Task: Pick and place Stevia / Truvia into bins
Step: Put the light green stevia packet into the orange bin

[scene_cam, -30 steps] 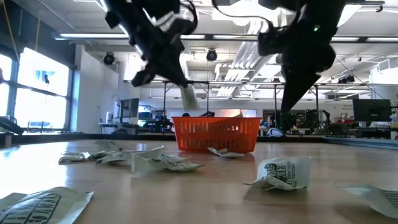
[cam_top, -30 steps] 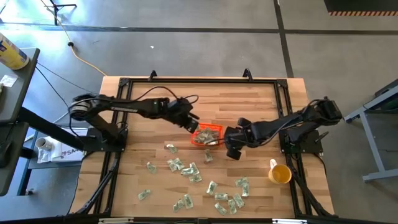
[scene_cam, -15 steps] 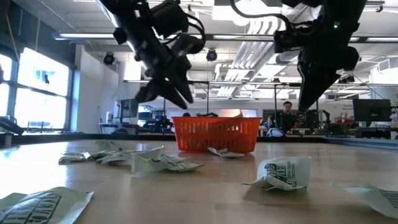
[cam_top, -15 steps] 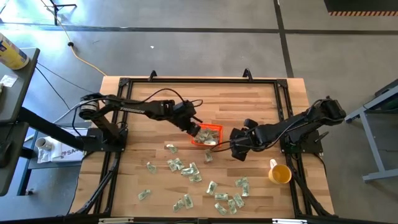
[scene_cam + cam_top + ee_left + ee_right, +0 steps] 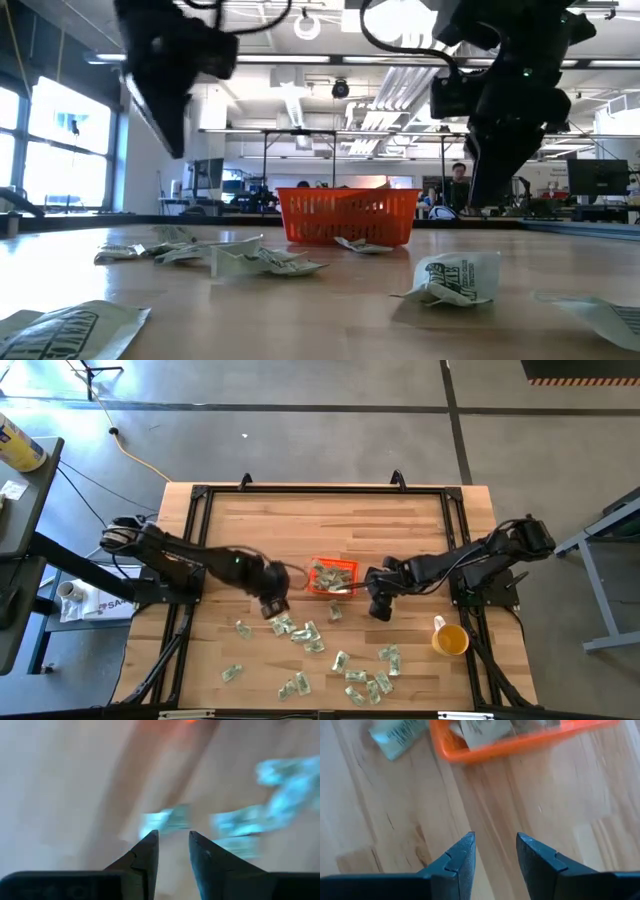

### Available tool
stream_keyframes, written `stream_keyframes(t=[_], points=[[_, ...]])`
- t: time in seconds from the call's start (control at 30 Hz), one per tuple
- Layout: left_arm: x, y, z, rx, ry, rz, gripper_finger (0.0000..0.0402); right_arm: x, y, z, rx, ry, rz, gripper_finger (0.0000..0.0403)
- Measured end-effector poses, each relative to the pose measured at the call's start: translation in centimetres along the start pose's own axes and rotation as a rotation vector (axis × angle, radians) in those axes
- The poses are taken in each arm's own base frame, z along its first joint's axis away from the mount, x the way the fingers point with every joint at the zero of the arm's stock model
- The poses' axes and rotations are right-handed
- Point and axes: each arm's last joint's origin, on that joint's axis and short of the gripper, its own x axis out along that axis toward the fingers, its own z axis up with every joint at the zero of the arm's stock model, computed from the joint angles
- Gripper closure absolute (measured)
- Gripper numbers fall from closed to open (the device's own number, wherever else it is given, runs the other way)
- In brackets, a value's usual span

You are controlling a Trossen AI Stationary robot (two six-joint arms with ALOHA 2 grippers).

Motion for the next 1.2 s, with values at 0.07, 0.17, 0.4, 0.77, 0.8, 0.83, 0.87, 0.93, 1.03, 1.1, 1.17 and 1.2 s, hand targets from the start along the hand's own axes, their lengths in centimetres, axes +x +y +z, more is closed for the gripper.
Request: stream_keyframes(t=[0.07, 0.17, 0.4, 0.77, 0.8, 0.83, 0.87, 0.93, 1.03, 1.1, 1.17, 1.2], points=[[0.1, -0.5, -0.7, 0.095, -0.056, 0.090, 0.0246, 0.0, -0.1, 0.4, -0.002, -0.022, 0.016, 0.0270], [0.8, -0.8, -1.5, 0.143, -0.080, 0.103, 0.0224, 0.1, -0.4, 0.7, 0.017, -0.026, 0.040, 0.0270], [3.0, -0.7, -2.6, 0.189, -0.060, 0.004, 0.0173, 0.1, -0.6, 0.9, 0.041, -0.014, 0.073, 0.0270], [5.1, -0.4, -3.8, 0.226, -0.087, -0.063, 0.0174, 0.1, -0.6, 0.8, 0.032, -0.014, 0.070, 0.0270], [5.2, -0.4, -3.9, 0.232, -0.092, -0.065, 0.0175, 0.1, -0.6, 0.8, 0.029, -0.014, 0.070, 0.0270], [5.3, -0.4, -3.9, 0.240, -0.096, -0.067, 0.0177, 0.1, -0.6, 0.8, 0.022, -0.015, 0.069, 0.0270], [5.4, -0.3, -4.0, 0.249, -0.099, -0.068, 0.0178, 0.1, -0.6, 0.8, 0.016, -0.016, 0.066, 0.0270], [5.6, -0.2, -3.9, 0.260, -0.117, -0.075, 0.0180, 0.1, -0.6, 0.8, 0.012, -0.019, 0.058, 0.0270], [6.4, 0.5, -3.4, 0.244, -0.123, -0.069, 0.0181, 0.1, -0.6, 0.9, 0.008, -0.022, 0.052, 0.0270], [6.9, 1.3, -2.9, 0.223, -0.111, -0.051, 0.0181, 0.1, -0.6, 0.8, 0.008, -0.021, 0.051, 0.0270], [7.4, 1.8, -2.3, 0.209, -0.110, -0.069, 0.0181, 0.1, -0.6, 0.8, 0.009, -0.020, 0.051, 0.0270], [7.5, 2.2, -2.1, 0.204, -0.096, -0.083, 0.0181, 0.1, -0.6, 0.8, 0.010, -0.017, 0.052, 0.0270]])
